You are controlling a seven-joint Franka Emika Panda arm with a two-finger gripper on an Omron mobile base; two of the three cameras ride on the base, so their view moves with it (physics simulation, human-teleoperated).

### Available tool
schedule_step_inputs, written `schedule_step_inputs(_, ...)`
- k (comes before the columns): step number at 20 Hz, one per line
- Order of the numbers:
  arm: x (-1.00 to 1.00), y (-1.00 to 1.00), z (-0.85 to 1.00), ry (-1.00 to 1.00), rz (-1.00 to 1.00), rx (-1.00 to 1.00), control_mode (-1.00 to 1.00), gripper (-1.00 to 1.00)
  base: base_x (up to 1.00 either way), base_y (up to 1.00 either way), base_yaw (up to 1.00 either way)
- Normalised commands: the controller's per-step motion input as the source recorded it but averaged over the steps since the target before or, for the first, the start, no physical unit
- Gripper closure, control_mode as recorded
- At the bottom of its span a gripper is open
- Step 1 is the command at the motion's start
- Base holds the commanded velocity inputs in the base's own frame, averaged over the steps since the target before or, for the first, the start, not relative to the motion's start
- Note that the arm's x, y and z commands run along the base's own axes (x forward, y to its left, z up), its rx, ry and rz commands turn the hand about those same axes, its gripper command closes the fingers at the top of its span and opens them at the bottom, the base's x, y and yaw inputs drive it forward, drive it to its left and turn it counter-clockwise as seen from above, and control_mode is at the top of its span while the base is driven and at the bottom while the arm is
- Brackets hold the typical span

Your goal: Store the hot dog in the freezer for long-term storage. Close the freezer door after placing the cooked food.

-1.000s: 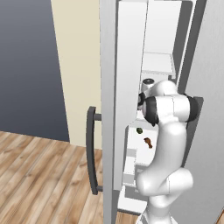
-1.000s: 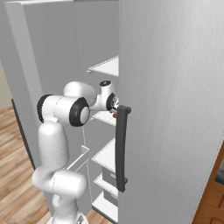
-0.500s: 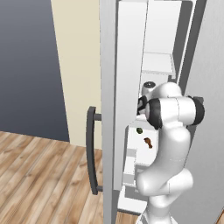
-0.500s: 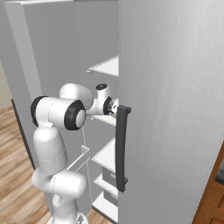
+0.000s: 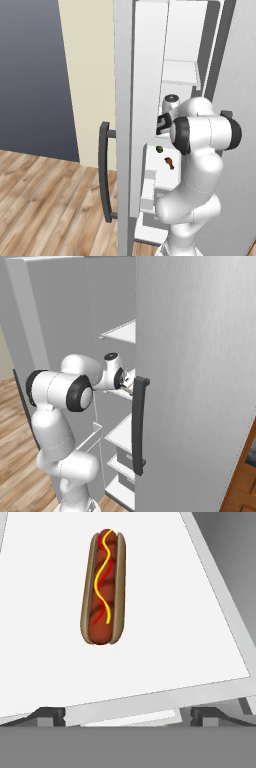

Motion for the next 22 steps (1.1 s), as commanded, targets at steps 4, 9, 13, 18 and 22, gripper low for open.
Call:
schedule_step_inputs(4,-0.27,0.07,0.21,0.0,0.0,0.0,-1.0,-1.0,0.0,0.0,0.0)
schedule_step_inputs(9,-0.38,0.0,0.15,0.0,0.0,0.05,-1.0,-1.0,0.0,0.0,0.0)
schedule_step_inputs(13,-0.39,0.0,0.12,0.0,0.0,0.04,-1.0,-1.0,0.0,0.0,0.0)
schedule_step_inputs(18,-0.43,0.0,0.15,0.0,0.0,0.03,-1.0,-1.0,0.0,0.0,0.0)
schedule_step_inputs(22,-0.58,0.19,0.22,0.0,0.0,0.01,-1.0,-1.0,0.0,0.0,0.0)
